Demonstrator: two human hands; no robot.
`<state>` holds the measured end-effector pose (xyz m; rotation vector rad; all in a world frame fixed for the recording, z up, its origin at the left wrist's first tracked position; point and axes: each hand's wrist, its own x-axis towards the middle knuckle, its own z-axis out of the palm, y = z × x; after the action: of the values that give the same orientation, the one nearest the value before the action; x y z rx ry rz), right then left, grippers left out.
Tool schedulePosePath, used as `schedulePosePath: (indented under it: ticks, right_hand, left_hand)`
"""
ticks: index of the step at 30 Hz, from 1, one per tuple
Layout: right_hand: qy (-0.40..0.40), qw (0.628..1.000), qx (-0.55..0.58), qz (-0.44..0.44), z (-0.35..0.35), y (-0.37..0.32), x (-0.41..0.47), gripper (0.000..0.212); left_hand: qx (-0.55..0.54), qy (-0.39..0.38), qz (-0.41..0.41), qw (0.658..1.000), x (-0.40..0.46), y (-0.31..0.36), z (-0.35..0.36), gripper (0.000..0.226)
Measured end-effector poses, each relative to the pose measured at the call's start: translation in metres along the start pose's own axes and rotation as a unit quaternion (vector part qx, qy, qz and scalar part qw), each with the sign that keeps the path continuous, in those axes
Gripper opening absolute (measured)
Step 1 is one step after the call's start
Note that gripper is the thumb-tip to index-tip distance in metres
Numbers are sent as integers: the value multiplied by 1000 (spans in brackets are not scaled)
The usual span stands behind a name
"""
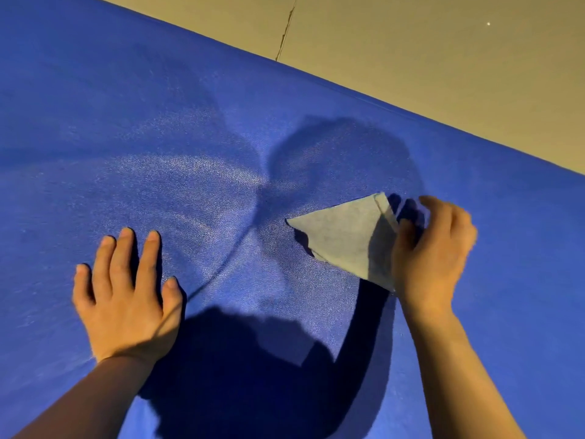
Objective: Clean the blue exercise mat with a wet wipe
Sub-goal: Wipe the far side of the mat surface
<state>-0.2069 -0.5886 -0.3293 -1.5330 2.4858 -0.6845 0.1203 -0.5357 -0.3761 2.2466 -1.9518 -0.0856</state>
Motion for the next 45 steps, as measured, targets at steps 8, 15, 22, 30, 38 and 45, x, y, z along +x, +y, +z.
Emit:
schedulePosePath:
  ticks: [8,15,22,30,38,45]
  right_hand:
    - [-224,911,-11,-347,26,15,-27,42]
    - [-157,970,-126,-135,13,79,27,73]
    - [-108,968,-216,63,3,82,39,75]
    - [-127,965,-210,87,12,72,34,67]
    - [-152,973,-95,-144,72,-43,-26,64]
    - [-222,873,-53,-432,104,-115,-89,56]
  left_hand:
    - [-2,2,5,1000,0,-1,2,63]
    - [-12,5,10,1000,-2,-4,4,62]
    - [-14,-5,6,1000,-2,-5,4,63]
    - [-31,-18,-8,999,-1,-2,0,66]
    - [-6,17,18,1000,-2,-6,5,61]
    - [-2,35,19,999,-3,-7,9,59]
